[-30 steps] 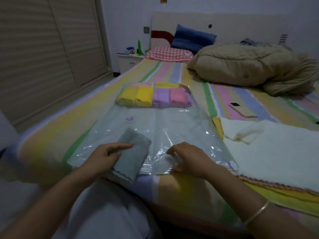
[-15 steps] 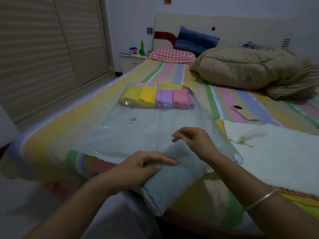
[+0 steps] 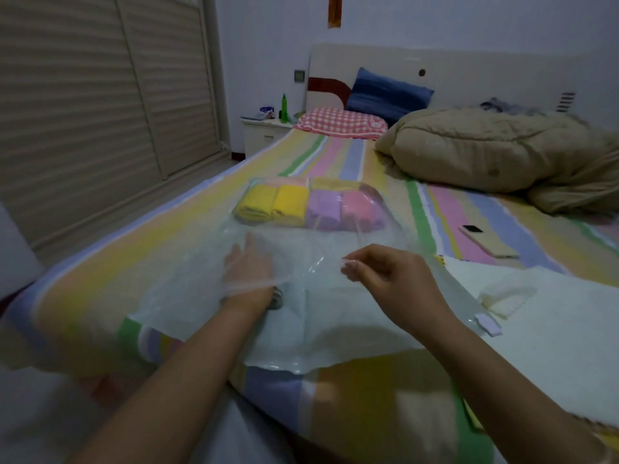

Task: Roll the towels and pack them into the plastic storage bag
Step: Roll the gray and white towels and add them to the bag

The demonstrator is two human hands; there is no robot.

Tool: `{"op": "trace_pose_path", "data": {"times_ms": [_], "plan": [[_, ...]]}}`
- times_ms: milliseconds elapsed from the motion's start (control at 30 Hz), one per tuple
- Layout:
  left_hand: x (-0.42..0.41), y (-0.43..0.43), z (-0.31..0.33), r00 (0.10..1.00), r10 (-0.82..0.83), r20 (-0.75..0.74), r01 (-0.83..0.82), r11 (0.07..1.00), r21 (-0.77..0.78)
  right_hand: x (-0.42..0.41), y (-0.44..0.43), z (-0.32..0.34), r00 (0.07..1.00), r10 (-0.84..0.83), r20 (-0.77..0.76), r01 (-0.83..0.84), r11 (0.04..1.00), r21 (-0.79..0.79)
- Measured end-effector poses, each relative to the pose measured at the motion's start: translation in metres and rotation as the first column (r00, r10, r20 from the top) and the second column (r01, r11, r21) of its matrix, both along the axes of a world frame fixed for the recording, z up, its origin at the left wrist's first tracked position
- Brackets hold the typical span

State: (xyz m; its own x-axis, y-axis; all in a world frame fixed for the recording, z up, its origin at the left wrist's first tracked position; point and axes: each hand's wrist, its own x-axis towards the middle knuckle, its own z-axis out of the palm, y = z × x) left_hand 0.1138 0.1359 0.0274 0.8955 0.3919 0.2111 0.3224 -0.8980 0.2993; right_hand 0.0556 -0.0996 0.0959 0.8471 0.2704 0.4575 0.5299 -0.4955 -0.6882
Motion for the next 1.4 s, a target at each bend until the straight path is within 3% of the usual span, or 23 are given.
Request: {"op": "trace_pose_path", "data": {"times_ms": [100, 200, 267, 500, 733, 933, 1167, 1333, 1400], "plan": [[-0.004, -0.011, -0.006, 0.998, -0.045, 0.054, 0.044, 0.999, 0.029, 0.002, 0.002, -0.004, 0.999, 0.010, -0.033, -0.019, 0.958, -0.287], [-0.020, -0.031, -0.016, 0.986, -0.162, -0.044, 0.168, 0.955, 0.245, 0.002, 0.013, -0.007, 0.989, 0.127, -0.072, -0.144, 0.917, -0.372], [-0.014, -0.026, -0.037, 0.988, -0.070, -0.138, 0.105, 0.959, 0.264, 0.007, 0.020, -0.006, 0.972, 0.205, -0.111, -0.233, 0.890, -0.393], [0.032, 0.020, -0.058, 0.986, -0.059, -0.155, 0.110, 0.932, 0.346, 0.036, 0.024, 0.007, 0.822, 0.295, -0.487, -0.511, 0.760, -0.402], [0.084, 0.036, -0.062, 0.991, 0.088, -0.098, -0.036, 0.898, 0.439, 0.059, 0.031, 0.025, 0.631, 0.331, -0.702, -0.611, 0.770, -0.186], [0.116, 0.048, -0.049, 0.997, 0.063, -0.047, -0.040, 0.922, 0.384, 0.070, 0.039, 0.023, 0.525, 0.282, -0.803, -0.644, 0.749, -0.158], [0.129, 0.062, -0.037, 0.992, -0.038, 0.121, -0.003, 0.947, 0.320, 0.074, 0.044, 0.015, 0.501, 0.290, -0.816, -0.647, 0.751, -0.130], [0.127, 0.068, -0.053, 1.000, 0.019, -0.021, -0.010, 0.938, 0.347, 0.072, 0.041, 0.016, 0.506, 0.287, -0.813, -0.623, 0.773, -0.116], [0.121, 0.070, -0.053, 0.999, 0.039, -0.023, -0.030, 0.958, 0.287, 0.068, 0.042, 0.014, 0.602, 0.297, -0.741, -0.607, 0.773, -0.184]]}}
